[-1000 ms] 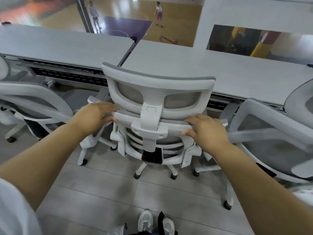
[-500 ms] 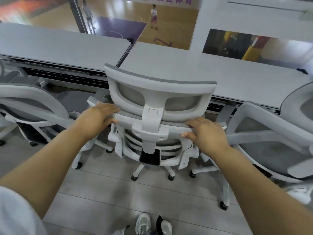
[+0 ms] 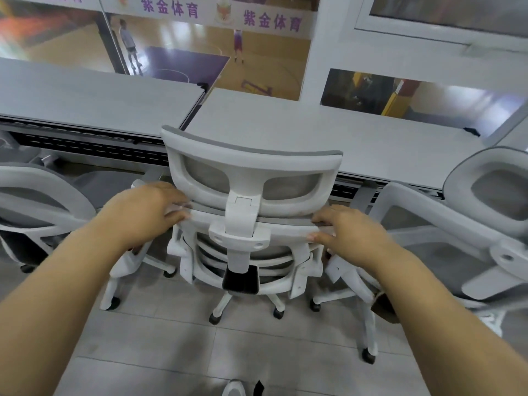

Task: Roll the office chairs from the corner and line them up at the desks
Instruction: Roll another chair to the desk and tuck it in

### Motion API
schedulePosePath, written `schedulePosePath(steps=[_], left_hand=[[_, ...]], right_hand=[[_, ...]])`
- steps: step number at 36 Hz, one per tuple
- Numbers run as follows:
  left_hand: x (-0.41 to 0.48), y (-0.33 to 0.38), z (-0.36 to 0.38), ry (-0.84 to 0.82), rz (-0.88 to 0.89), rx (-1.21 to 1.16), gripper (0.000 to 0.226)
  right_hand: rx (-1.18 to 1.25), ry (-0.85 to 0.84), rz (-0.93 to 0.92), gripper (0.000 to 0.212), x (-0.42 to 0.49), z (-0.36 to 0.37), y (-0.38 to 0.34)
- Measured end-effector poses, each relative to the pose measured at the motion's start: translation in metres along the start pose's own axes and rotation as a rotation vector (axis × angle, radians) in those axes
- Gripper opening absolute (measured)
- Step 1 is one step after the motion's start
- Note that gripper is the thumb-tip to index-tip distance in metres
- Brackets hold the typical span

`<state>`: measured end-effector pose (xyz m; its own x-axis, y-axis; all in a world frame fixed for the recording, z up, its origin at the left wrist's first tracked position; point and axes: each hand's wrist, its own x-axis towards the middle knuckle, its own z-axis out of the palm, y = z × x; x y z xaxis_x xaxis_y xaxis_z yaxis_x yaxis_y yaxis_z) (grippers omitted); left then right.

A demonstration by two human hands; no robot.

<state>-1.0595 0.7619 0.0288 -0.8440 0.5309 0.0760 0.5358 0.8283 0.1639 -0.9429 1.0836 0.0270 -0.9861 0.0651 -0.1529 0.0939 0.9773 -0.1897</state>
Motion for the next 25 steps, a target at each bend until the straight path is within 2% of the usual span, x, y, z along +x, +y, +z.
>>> schedulePosePath(steps=[5,10,12,15,19,22,25], left_hand=[[-0.004,0.037,-0.031,0.041,0.046,0.087,0.038],[-0.009,0.092,-0.053,0.071,0.096,0.112,0.036],[-0.011,0.116,-0.055,0.075,0.114,0.131,0.038],[-0.012,0.156,-0.050,0.100,0.138,0.123,0.035],[-0.008,0.215,-0.035,0.110,0.218,0.084,0.039],[0.002,0.259,-0.015,0.047,0.253,0.087,0.027],[0.014,0.297,0.006,0.017,0.313,0.058,0.029]], right_hand=[[-0.024,-0.093,0.018,0.039,-0.016,-0.024,0.026],[0.010,-0.090,0.056,0.032,-0.042,-0.045,0.058],[0.025,-0.083,0.066,0.042,-0.056,-0.049,0.076],[0.065,-0.080,0.097,0.050,-0.077,-0.052,0.106],[0.089,-0.104,0.123,0.047,-0.108,-0.051,0.151],[0.073,-0.093,0.146,0.042,-0.134,-0.047,0.187],[0.050,-0.092,0.212,0.047,-0.157,-0.045,0.222]])
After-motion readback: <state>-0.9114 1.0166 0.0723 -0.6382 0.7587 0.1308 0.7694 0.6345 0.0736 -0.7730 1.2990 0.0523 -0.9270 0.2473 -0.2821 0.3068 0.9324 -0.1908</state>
